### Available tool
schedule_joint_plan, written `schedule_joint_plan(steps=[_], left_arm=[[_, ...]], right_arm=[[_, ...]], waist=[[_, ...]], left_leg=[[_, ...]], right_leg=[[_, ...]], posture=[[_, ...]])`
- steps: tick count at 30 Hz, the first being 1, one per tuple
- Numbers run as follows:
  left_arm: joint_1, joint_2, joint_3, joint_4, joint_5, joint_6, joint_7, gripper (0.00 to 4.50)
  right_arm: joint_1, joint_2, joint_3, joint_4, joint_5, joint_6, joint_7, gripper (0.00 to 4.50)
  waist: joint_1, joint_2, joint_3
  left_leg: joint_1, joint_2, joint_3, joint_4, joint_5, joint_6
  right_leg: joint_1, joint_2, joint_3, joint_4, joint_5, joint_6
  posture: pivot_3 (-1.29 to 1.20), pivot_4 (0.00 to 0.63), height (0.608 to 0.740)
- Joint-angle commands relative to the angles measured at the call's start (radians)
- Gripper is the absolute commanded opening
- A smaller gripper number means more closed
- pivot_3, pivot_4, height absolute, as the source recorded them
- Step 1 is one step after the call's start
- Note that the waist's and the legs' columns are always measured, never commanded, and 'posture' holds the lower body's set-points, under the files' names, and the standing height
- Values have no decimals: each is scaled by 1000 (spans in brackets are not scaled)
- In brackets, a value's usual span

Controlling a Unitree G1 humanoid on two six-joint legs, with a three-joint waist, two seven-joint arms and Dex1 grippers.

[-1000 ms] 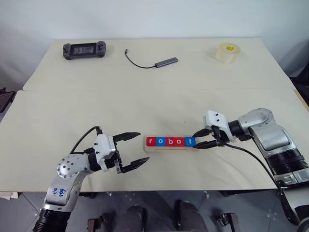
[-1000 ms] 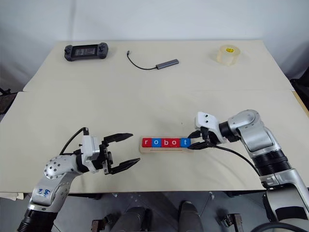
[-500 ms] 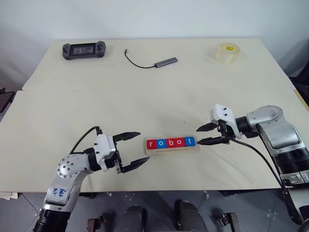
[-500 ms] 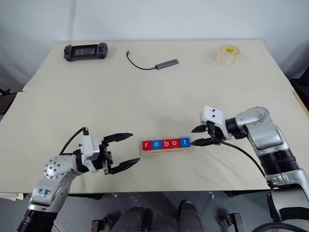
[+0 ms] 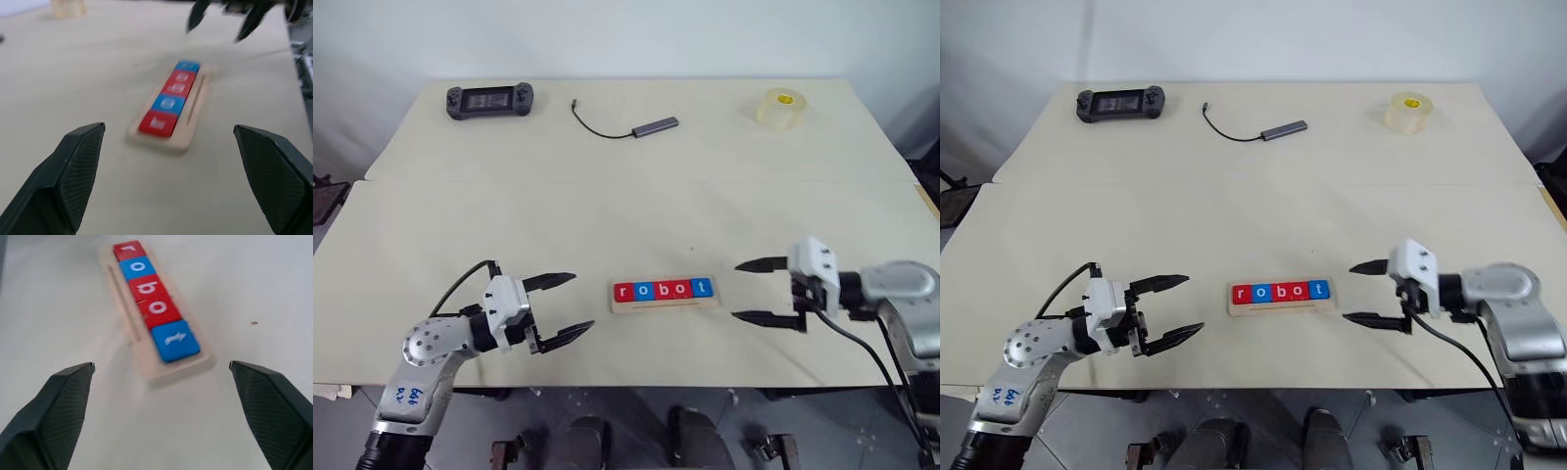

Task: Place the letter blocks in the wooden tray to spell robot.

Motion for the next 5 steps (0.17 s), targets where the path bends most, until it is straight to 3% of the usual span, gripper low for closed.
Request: schedule_joint_plan(steps=[1,5], left_arm=[[-6,10,33,1,-24,-13,-21,4500],[-25,16,48,42,7,-55,-30,4500]], right_arm=[[18,-14,-66,-37,46,-37,-9,4455],[54,-3,-84,-57,68,-25,-36,4455]], waist=[[-1,0,0],[-2,0,0]], left_leg=[[0,0,0,0,0,0],[1,1,0,0,0,0]], right_leg=[[0,0,0,0,0,0],[0,0,0,1,0,0]], posture=[[0,150,740],[0,150,740]])
